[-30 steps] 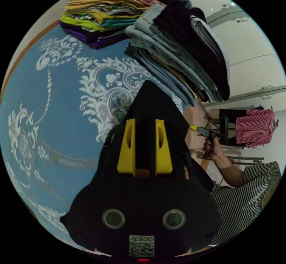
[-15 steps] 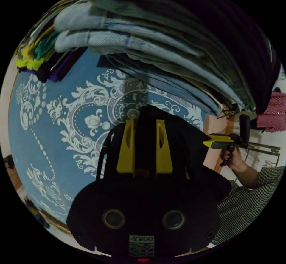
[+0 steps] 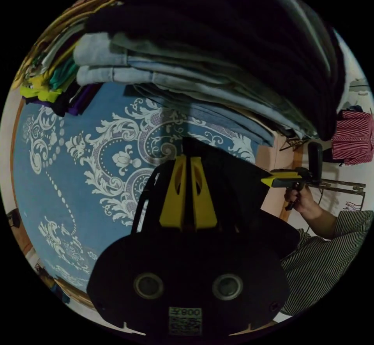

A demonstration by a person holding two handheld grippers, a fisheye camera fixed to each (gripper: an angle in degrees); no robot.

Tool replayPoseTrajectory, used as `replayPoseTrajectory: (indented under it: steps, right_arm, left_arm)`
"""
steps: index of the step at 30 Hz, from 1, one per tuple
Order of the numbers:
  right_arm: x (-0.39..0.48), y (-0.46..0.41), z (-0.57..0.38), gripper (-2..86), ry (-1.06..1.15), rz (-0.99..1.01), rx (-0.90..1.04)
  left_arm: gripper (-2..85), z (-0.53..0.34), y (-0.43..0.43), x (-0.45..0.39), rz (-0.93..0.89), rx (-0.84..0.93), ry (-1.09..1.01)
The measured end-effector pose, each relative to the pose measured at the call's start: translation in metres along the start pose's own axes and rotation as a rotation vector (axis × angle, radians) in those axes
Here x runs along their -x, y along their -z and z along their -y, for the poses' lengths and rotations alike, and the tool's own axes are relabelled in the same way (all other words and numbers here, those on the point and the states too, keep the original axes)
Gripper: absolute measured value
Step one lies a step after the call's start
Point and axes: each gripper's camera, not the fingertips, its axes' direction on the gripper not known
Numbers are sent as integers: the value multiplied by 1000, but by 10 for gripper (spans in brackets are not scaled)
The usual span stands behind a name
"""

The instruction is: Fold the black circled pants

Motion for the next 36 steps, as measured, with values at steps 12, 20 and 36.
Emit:
replayPoseTrajectory:
  steps: [12, 20, 36]
  right_arm:
    - [116, -45, -55, 15, 278, 85, -29]
    - [231, -135, -117, 16, 530, 178, 97]
    - [404, -486, -265, 14, 794, 156, 689]
  left_arm:
    - [20, -140, 108, 10, -63, -266, -17]
    - [21, -305, 171, 41, -111, -433, 59]
    - [30, -693, 171, 138, -197, -512, 604]
